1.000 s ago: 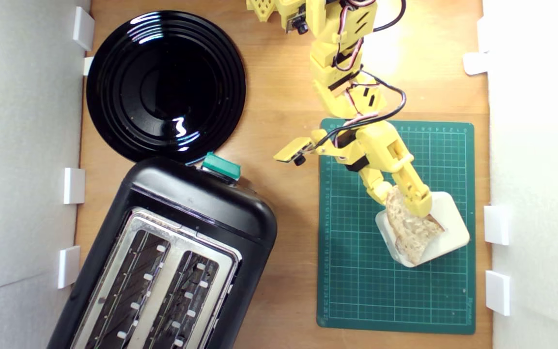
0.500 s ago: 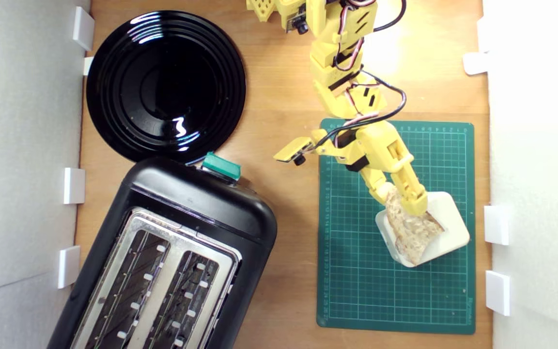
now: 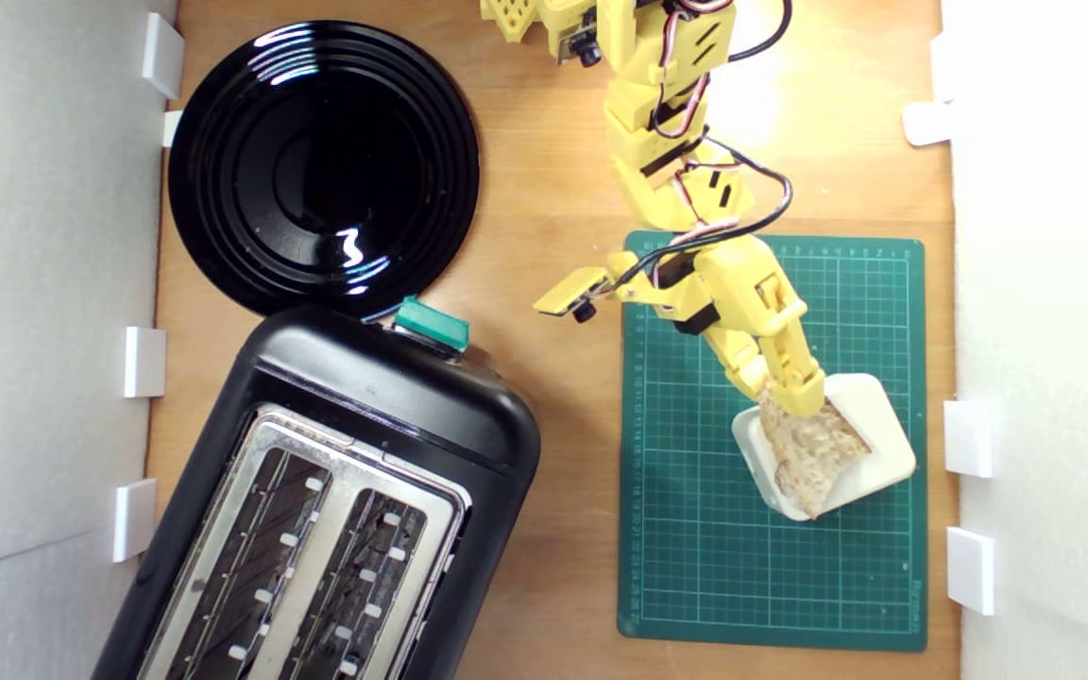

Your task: Pick bread and place in toaster

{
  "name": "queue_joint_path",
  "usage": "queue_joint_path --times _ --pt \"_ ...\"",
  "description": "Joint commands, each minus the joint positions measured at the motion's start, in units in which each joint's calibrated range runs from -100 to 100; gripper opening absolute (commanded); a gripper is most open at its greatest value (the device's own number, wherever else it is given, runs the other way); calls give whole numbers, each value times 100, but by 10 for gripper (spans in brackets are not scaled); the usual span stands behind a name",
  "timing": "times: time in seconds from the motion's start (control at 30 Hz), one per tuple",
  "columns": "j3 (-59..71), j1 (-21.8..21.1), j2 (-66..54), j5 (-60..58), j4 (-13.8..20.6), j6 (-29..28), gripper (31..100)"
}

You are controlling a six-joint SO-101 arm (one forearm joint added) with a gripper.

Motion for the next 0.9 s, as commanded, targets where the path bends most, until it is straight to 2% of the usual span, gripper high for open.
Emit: queue_joint_path --times 0.0,0.27,0.87 --pt "-185 -64 -127 -130 -28 34 640" --pt "-176 -40 -144 -130 -10 34 601" --pt "-167 -24 -161 -130 -28 -3 602"
